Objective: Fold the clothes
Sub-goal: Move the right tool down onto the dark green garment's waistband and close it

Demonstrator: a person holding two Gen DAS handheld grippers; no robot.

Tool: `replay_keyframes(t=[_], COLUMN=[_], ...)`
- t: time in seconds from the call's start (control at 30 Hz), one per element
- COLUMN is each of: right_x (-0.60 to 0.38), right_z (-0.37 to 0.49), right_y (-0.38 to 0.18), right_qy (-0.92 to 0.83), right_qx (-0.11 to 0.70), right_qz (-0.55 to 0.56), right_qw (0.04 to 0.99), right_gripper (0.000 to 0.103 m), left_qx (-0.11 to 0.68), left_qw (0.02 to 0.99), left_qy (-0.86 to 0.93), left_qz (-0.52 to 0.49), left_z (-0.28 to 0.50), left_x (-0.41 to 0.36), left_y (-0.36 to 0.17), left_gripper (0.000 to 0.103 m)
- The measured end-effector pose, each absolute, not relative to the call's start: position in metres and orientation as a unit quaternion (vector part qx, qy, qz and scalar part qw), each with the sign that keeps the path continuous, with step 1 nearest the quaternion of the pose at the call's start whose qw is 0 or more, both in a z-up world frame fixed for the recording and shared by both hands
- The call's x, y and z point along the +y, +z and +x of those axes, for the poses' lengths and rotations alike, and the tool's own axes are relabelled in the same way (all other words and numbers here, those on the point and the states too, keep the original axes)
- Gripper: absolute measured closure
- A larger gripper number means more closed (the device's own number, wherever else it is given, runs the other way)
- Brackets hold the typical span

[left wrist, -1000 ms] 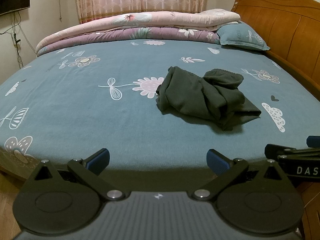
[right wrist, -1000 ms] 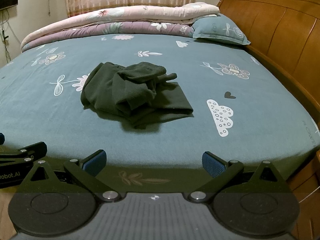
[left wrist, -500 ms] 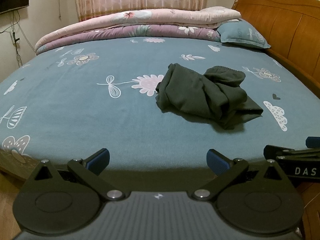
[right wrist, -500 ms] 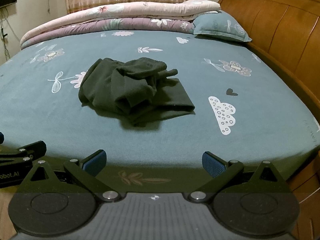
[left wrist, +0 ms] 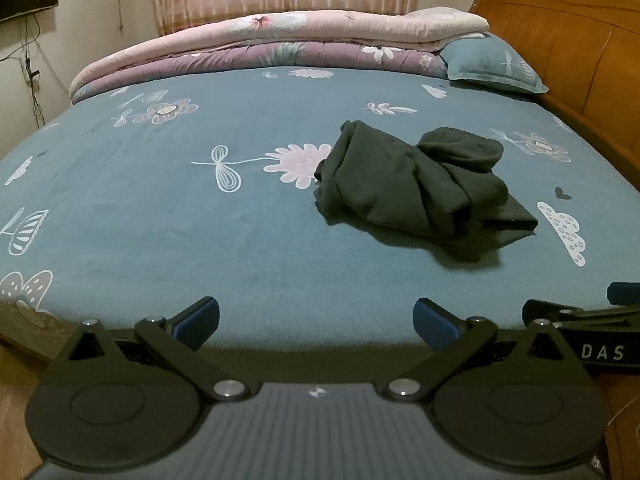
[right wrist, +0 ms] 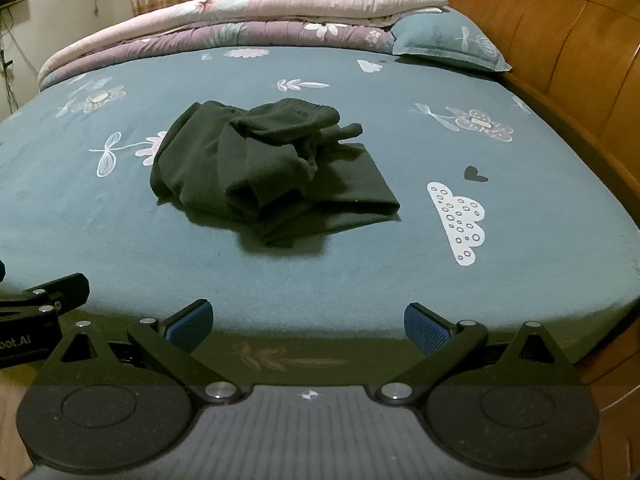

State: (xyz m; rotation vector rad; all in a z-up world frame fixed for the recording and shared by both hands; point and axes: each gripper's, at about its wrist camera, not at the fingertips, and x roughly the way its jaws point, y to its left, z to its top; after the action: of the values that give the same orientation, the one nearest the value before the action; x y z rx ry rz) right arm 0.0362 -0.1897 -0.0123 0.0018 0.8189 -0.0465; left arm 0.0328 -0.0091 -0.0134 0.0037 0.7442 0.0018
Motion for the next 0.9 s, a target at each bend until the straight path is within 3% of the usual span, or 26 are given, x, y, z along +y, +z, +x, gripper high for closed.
replay_keyframes(t=[0.47,0.9], right_x=[-0.196,-0.209], right_z=[0.077,0.163], right_y=[-0.028,-0.02], right_qy=[-0.03,0.004], right_qx=[0.406,0.422], right_qz=[0.001,0.02], right_qw=[0.913,0.906], right_gripper=[0.0,0.0], left_qx=[0.37,0.405], left_qw=[0.929,0.914], left_qy=[0.004,-0.003], left_qz=[0.011,0.029], left_z=[0.075,0.173], left_x=[-0.013,-0.032], left_y=[-0.027,-0.027], left_gripper=[0.001,0.001])
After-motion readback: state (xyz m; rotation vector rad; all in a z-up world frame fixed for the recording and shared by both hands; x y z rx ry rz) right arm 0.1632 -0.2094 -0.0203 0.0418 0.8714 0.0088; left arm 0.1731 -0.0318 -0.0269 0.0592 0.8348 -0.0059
